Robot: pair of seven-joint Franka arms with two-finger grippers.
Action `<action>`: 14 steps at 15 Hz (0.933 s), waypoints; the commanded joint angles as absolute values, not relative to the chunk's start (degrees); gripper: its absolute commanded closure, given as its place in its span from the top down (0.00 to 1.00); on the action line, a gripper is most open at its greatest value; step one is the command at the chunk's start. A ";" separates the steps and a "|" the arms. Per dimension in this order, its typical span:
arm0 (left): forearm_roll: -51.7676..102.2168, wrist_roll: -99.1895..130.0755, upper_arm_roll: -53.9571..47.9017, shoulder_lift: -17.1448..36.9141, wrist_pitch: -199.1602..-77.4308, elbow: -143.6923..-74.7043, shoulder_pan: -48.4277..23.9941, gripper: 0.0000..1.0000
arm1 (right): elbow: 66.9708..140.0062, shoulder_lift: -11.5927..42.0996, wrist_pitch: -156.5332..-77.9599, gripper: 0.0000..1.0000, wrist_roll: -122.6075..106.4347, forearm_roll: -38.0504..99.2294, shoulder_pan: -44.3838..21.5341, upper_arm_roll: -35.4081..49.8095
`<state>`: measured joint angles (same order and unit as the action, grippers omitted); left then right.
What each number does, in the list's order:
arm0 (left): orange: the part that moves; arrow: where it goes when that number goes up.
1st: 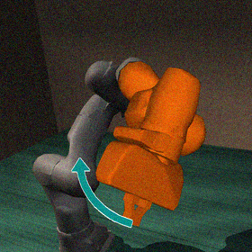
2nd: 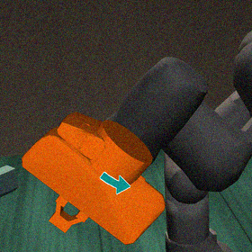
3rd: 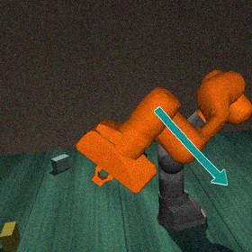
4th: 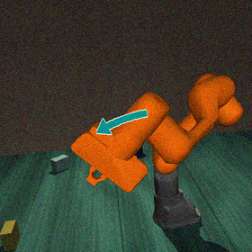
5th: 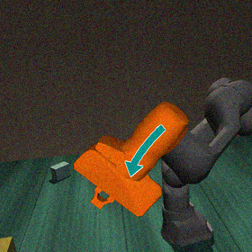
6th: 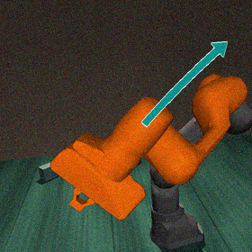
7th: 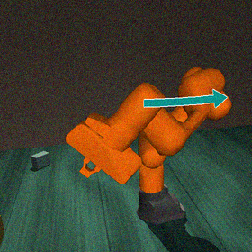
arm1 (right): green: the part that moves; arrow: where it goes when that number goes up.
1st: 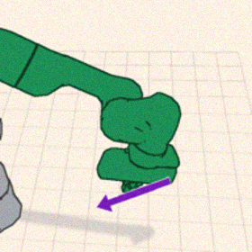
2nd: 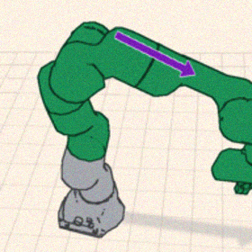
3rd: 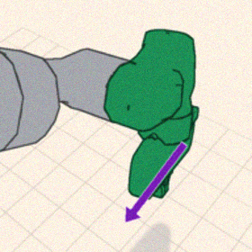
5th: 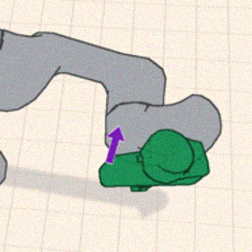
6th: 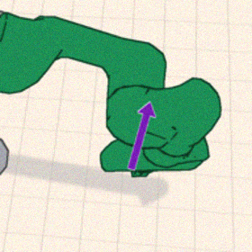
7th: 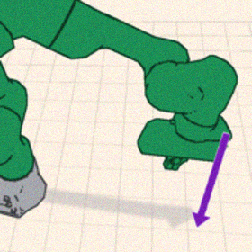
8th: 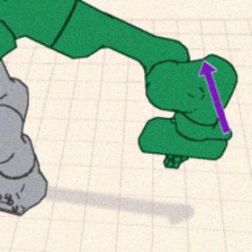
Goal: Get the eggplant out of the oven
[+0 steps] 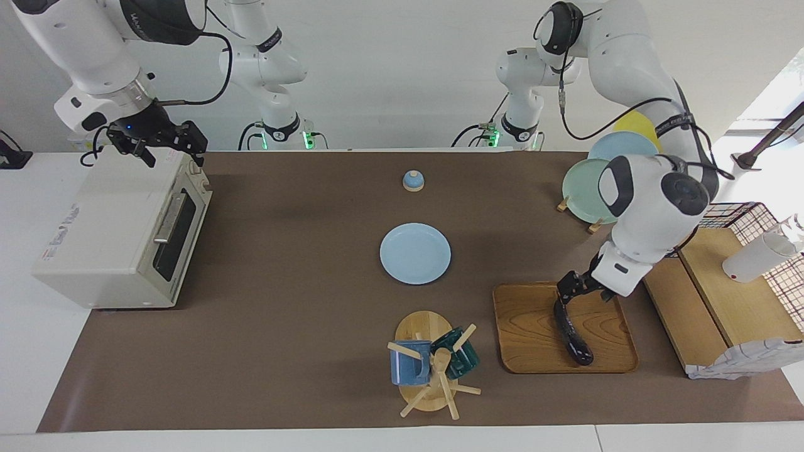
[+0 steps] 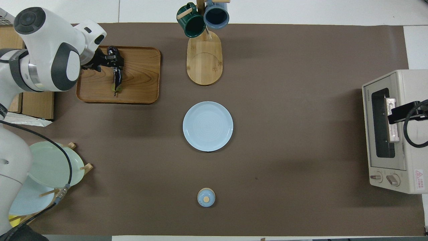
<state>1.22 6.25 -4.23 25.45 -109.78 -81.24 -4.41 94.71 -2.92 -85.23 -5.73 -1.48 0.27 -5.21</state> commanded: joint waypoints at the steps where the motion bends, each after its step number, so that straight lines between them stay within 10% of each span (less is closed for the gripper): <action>1: 0.18 6.15 -4.31 17.77 -103.55 -83.67 -4.04 1.00 | 96.42 -4.31 -85.96 1.00 -4.83 -0.70 0.97 -4.66; 9: 0.09 6.50 -4.31 -0.51 -92.81 -94.98 -4.39 1.00 | 96.42 -4.31 -85.96 1.00 -4.83 -0.70 0.97 -4.66; 14: 0.35 8.61 -4.31 -1.32 -89.04 -95.89 -6.32 1.00 | 96.42 -4.31 -85.96 1.00 -4.83 -0.70 0.97 -4.66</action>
